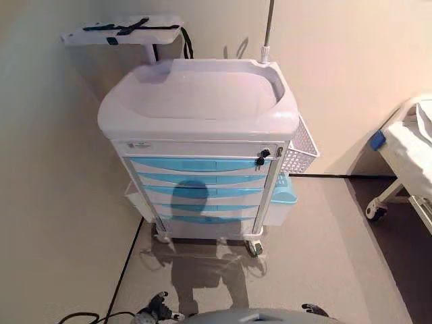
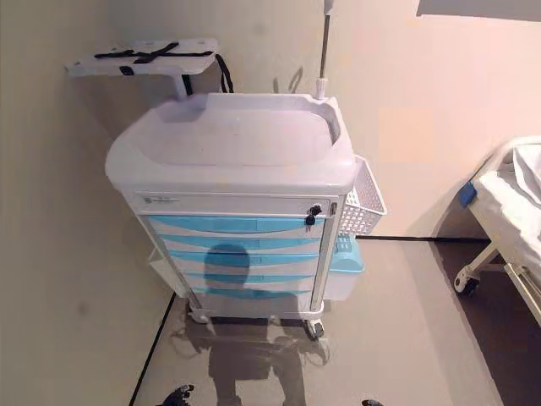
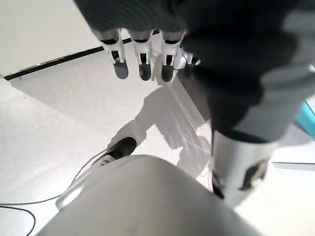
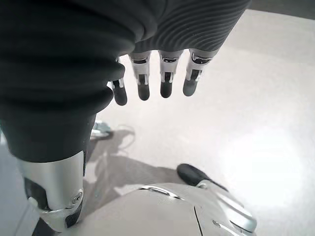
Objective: Open the drawer and pick up the medicine
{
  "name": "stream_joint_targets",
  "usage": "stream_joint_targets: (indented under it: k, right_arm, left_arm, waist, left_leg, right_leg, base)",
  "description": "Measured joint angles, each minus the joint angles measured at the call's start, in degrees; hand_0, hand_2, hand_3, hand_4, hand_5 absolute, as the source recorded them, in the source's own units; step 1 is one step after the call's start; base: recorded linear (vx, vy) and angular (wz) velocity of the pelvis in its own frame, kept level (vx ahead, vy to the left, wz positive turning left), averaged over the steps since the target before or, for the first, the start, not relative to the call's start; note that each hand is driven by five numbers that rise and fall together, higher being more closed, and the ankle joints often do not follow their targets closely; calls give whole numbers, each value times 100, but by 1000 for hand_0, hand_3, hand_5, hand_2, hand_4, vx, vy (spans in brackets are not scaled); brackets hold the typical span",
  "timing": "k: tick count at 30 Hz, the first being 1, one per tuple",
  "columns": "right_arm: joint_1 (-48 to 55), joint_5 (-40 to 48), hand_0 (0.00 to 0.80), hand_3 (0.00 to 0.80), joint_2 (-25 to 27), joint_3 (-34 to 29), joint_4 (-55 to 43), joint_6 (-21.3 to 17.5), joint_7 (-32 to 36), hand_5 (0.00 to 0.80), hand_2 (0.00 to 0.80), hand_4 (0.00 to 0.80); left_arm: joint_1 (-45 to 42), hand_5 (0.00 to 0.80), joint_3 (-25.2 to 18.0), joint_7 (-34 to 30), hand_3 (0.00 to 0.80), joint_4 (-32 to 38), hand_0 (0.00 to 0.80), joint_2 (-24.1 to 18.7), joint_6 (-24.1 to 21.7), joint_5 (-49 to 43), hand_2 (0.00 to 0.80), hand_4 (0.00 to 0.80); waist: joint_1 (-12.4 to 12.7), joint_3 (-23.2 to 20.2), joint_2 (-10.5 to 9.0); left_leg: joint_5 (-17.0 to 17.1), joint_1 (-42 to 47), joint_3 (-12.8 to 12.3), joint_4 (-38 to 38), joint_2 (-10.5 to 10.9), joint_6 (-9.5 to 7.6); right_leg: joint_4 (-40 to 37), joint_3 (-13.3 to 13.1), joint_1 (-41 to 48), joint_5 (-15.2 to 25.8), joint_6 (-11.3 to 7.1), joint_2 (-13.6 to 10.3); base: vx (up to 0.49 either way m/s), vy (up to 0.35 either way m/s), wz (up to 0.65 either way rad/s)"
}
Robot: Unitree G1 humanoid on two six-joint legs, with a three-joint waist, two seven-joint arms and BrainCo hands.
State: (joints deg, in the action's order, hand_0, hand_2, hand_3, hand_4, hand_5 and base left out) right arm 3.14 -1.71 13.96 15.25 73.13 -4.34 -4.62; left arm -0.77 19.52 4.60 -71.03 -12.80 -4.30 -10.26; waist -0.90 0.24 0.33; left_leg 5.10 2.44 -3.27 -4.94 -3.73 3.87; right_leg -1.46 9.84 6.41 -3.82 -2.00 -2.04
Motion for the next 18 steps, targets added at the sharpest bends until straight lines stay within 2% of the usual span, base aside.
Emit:
stream_joint_targets:
  k: [12, 18]
  right_arm:
    - [-2, 0, 0, 0, 0, -4, 2, 0, 0, 0, 0, 0]
    - [-13, 7, 0, 0, 0, -22, 3, -4, -10, 0, 0, 0]
  left_arm:
    - [-3, 0, -16, -5, 0, -1, 0, 0, -1, 45, 0, 0]
    - [-31, 0, -189, -1, 0, -9, 0, 19, 0, 271, 0, 0]
  waist:
    - [2, 14, -3]
    - [4, 73, 18]
  left_leg:
    - [-8, 0, 0, 0, 0, 5]
    - [-15, 6, 3, 0, 1, 8]
  right_leg:
    - [-28, 2, 18, 2, -1, 0]
    - [-33, 6, 42, 9, 1, -1]
  base:
    - [0, 0, 0]
    - [0, 0, 0]
